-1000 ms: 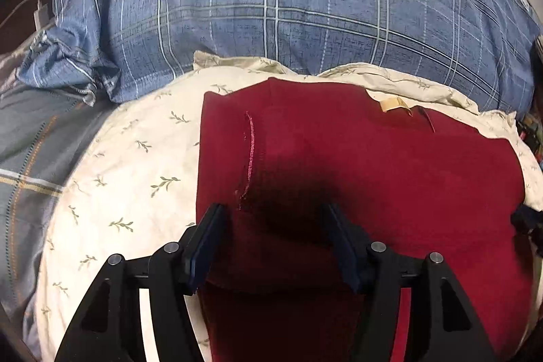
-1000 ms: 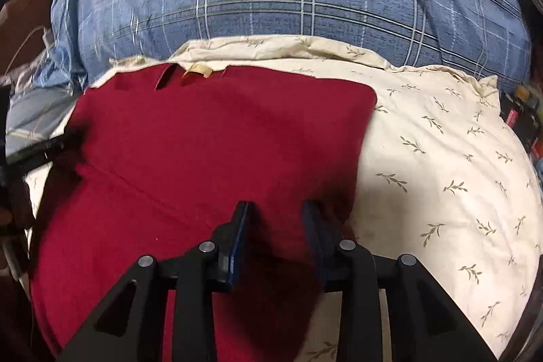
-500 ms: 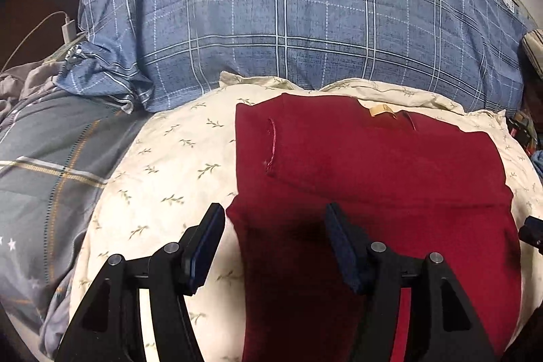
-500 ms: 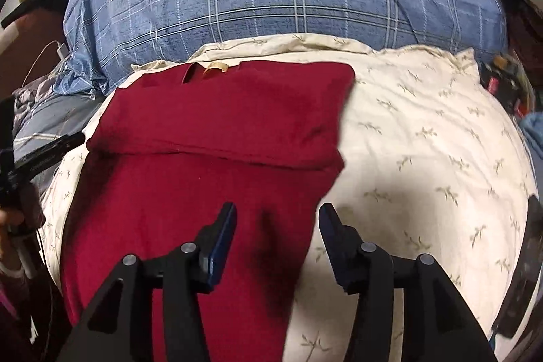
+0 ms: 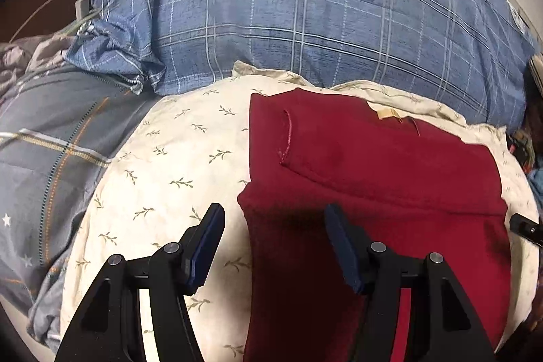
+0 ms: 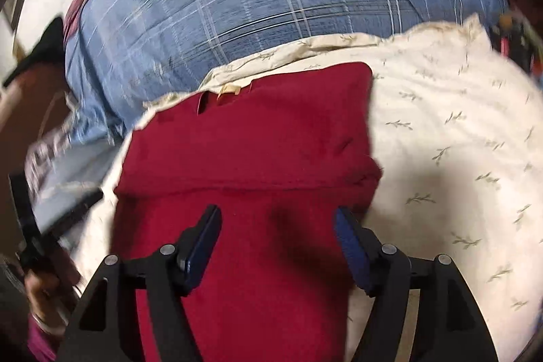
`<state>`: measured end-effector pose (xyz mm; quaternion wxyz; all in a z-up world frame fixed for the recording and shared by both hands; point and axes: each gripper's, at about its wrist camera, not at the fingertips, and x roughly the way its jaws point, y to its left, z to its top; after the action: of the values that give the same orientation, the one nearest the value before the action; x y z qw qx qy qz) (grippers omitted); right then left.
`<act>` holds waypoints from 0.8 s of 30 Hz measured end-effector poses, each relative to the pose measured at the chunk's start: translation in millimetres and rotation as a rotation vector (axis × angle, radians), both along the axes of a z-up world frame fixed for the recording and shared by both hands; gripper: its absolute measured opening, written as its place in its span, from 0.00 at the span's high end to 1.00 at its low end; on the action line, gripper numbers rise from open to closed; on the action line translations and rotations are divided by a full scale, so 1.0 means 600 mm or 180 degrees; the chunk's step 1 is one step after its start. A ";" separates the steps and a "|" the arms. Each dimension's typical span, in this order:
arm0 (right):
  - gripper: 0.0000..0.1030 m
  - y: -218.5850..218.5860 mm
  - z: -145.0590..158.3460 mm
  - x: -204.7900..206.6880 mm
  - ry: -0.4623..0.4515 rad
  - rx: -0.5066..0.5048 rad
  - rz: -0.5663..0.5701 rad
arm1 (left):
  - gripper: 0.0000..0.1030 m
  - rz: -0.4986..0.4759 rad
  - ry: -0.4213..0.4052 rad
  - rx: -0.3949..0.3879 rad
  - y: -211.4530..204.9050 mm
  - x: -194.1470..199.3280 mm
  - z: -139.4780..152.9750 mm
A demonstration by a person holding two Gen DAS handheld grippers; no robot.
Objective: Fold small clothes
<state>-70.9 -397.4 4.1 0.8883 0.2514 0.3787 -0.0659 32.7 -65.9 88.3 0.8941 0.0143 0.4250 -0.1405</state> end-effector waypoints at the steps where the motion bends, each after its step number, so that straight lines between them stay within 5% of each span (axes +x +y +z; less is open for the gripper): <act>1: 0.32 -0.007 -0.003 0.004 -0.0007 0.0058 -0.0057 | 0.41 0.0020 0.0016 -0.0028 0.002 0.004 -0.003; 6: 0.33 -0.058 -0.039 0.031 -0.0059 0.0591 -0.0306 | 0.41 0.0024 0.0106 -0.0022 -0.004 0.023 -0.025; 7: 0.47 -0.066 -0.043 0.036 -0.0124 0.0593 -0.0327 | 0.41 0.0014 0.0120 -0.0012 -0.006 0.024 -0.029; 8: 0.87 -0.067 -0.042 0.041 -0.0140 0.0398 -0.0365 | 0.41 0.0005 0.0130 -0.0004 -0.007 0.025 -0.031; 9: 0.94 -0.066 -0.039 0.042 -0.0115 0.0172 -0.0415 | 0.41 -0.0005 0.0142 0.0006 -0.007 0.025 -0.033; 14: 0.94 -0.055 -0.042 0.034 -0.0113 -0.0203 -0.0406 | 0.41 0.0018 0.0117 0.0047 0.006 0.014 -0.032; 17: 0.91 -0.061 -0.044 0.020 -0.0090 0.0014 -0.0447 | 0.41 0.0045 0.0173 -0.0015 0.018 0.000 -0.032; 21: 0.76 -0.056 -0.027 -0.012 -0.0005 0.0015 -0.0410 | 0.41 0.0019 0.0140 0.0076 0.028 -0.032 -0.026; 23: 0.52 -0.036 -0.015 -0.038 0.0054 -0.0261 -0.0349 | 0.41 0.0006 0.0104 0.0113 0.033 -0.055 -0.023; 24: 0.48 -0.029 -0.012 -0.047 0.0049 -0.0312 -0.0324 | 0.41 0.0007 0.0089 0.0120 0.037 -0.064 -0.022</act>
<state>-98.8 -415.0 -2.9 0.8921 0.2259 0.3685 -0.1314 -5.7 -43.9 75.1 0.8878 0.0287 0.4400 -0.1317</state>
